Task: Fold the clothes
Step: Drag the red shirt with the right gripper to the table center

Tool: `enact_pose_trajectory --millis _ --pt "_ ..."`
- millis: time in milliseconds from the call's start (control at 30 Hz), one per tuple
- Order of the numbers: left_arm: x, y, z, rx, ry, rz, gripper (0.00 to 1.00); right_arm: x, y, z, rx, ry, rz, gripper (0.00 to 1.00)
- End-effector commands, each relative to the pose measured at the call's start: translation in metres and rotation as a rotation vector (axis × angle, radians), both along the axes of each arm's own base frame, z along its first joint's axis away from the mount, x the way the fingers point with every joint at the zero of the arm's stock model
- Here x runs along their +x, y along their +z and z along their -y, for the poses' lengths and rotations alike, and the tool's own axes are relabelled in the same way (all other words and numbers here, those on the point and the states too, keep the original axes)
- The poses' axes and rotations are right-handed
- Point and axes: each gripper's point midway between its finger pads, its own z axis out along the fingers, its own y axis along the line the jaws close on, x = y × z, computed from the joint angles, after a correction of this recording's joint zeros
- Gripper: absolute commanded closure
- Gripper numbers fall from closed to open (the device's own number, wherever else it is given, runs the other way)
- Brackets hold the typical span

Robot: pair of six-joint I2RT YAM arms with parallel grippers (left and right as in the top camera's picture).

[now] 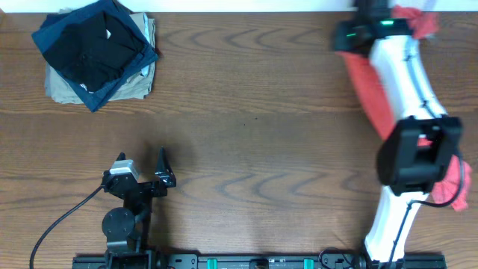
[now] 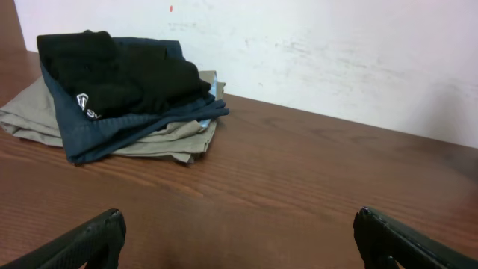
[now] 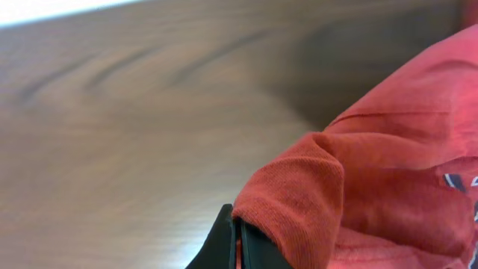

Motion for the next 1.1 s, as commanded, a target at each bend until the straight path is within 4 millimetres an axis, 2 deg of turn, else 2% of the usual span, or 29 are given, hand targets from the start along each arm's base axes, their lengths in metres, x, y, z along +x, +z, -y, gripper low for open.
enact_pose_trajectory --millis 0,100,200,333,433,500,533,567,600,733,767,800,833,867,1067 --pt "-0.001 -0.015 -0.001 -0.012 0.002 -0.042 0.02 -0.027 0.006 -0.094 0.073 0.17 -0.032 0.99" --pt "-0.001 -0.015 -0.001 -0.012 0.002 -0.043 0.02 -0.063 0.001 -0.164 0.079 0.318 -0.08 0.99" --pt "-0.001 -0.015 -0.001 -0.012 0.002 -0.042 0.02 -0.108 -0.004 -0.221 0.072 0.452 -0.141 0.99" --pt "-0.001 -0.015 -0.001 -0.012 0.002 -0.043 0.02 -0.175 -0.013 -0.276 0.029 0.605 -0.227 0.99" --pt "-0.001 -0.015 -0.001 -0.012 0.002 -0.042 0.02 -0.219 -0.016 -0.309 0.002 0.71 -0.257 0.99" --pt "-0.001 -0.015 -0.001 -0.012 0.002 -0.042 0.02 -0.239 -0.017 -0.325 -0.021 0.759 -0.251 0.99" --pt "-0.001 -0.015 -0.001 -0.012 0.002 -0.043 0.02 -0.246 -0.017 -0.331 -0.038 0.775 -0.243 0.95" --pt "-0.001 -0.015 -0.001 -0.012 0.002 -0.043 0.02 -0.253 -0.018 -0.335 -0.059 0.788 -0.237 0.87" --pt "-0.001 -0.015 -0.001 -0.012 0.002 -0.042 0.02 -0.257 -0.018 -0.337 -0.072 0.795 -0.233 0.85" --pt "-0.001 -0.015 -0.001 -0.012 0.002 -0.042 0.02 -0.267 -0.016 -0.336 -0.085 0.81 -0.256 0.83" --pt "-0.001 -0.015 -0.001 -0.012 0.002 -0.043 0.02 -0.267 -0.015 -0.332 -0.088 0.806 -0.262 0.8" --pt "-0.001 -0.015 -0.001 -0.012 0.002 -0.042 0.02 -0.266 -0.012 -0.328 -0.092 0.798 -0.267 0.71" --pt "-0.001 -0.015 -0.001 -0.012 0.002 -0.042 0.02 -0.264 -0.01 -0.322 -0.096 0.788 -0.27 0.48" --pt "-0.001 -0.015 -0.001 -0.012 0.002 -0.042 0.02 -0.26 -0.006 -0.315 -0.101 0.772 -0.271 0.01" --pt "-0.001 -0.015 -0.001 -0.012 0.002 -0.042 0.02 -0.214 0.02 -0.237 -0.145 0.581 -0.275 0.01"
